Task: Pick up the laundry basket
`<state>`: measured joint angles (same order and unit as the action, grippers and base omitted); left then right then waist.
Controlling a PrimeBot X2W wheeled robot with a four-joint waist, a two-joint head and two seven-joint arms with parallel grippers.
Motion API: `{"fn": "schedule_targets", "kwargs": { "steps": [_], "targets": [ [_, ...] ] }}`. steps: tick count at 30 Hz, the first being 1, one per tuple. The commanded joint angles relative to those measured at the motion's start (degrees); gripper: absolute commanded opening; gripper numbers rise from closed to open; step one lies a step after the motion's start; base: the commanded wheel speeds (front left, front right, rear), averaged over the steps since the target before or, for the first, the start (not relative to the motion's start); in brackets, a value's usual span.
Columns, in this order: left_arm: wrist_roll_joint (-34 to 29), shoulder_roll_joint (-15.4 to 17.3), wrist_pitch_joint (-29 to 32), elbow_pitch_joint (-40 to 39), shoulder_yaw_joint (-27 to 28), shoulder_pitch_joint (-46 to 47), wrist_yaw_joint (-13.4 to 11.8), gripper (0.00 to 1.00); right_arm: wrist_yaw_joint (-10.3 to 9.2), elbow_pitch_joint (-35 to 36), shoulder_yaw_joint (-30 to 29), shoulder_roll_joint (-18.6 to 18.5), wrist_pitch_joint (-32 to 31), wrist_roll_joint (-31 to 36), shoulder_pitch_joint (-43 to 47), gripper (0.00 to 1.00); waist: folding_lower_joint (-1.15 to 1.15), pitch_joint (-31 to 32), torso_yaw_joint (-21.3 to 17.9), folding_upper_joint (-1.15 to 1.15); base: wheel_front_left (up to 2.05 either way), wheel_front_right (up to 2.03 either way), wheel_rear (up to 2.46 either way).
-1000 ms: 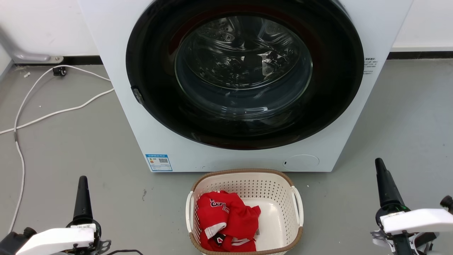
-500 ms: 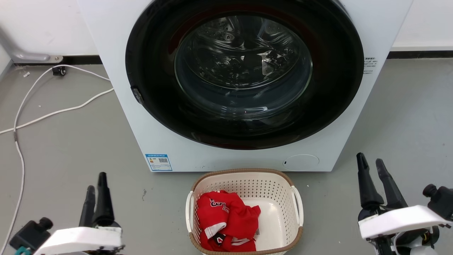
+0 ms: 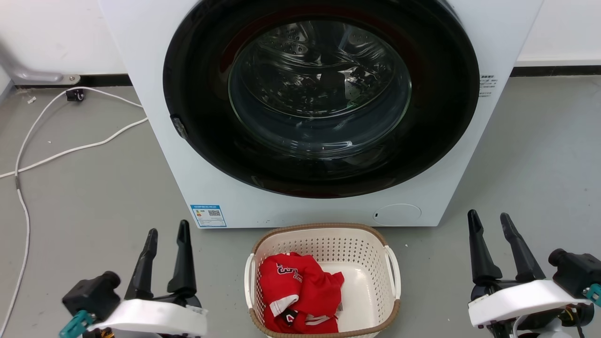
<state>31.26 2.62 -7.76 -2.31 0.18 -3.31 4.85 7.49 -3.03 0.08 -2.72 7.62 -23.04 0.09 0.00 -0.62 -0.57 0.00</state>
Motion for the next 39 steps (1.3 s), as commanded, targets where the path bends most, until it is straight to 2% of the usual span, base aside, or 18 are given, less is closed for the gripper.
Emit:
{"fn": "schedule_targets", "kwargs": {
  "steps": [1,9,14,15,16,28,33,39],
  "targets": [
    [-3.59,0.61,-0.68,-1.53,-1.15,-0.13,-0.97,1.0,0.0,0.61,0.13,-0.24,0.75,2.29,0.0,1.0,0.0,-0.05,-0.04,0.0,0.0,0.0,0.0],
    [-8.96,2.84,-1.69,-2.82,-5.18,-0.34,-4.3,1.0,0.0,1.21,0.45,-0.24,1.81,7.42,0.29,1.0,0.0,-0.14,-0.01,0.0,0.0,0.0,0.0],
    [-12.56,5.01,-2.51,-4.1,-8.58,-0.41,-7.82,1.0,0.0,1.14,1.13,-0.25,2.66,11.35,0.42,1.0,0.0,-0.28,-0.11,0.0,0.0,0.0,0.0],
    [-12.56,5.01,-2.51,-4.1,-8.58,-0.41,-7.82,1.0,0.0,1.14,1.13,-0.25,2.66,11.35,0.42,1.0,0.0,-0.28,-0.11,0.0,0.0,0.0,0.0],
    [-13.99,6.03,-2.89,-4.15,-10.26,-0.53,-9.28,1.0,0.0,1.1,1.33,-0.25,3.06,13.02,0.44,1.0,0.0,-0.34,-0.24,0.0,0.0,0.0,0.0],
    [-18.7,8.24,-4.41,-1.79,-14.41,-1.21,-13.16,1.0,-0.01,-1.18,0.99,-0.25,4.56,19.45,1.18,1.0,0.0,-0.25,-0.51,0.0,0.0,0.0,0.0],
    [-19.94,8.27,-5.02,-0.47,-14.43,-1.75,-13.04,1.0,-0.01,-2.04,1.09,-0.25,5.2,21.9,1.01,1.0,0.0,-0.29,-0.54,0.0,0.0,0.0,0.0],
    [-21.35,7.13,-5.72,0.84,-13.23,-2.12,-11.09,1.0,-0.01,-3.09,0.61,-0.24,5.78,22.08,1.3,1.0,0.0,-0.23,-0.35,0.0,0.0,0.0,0.0]
  ]
}}
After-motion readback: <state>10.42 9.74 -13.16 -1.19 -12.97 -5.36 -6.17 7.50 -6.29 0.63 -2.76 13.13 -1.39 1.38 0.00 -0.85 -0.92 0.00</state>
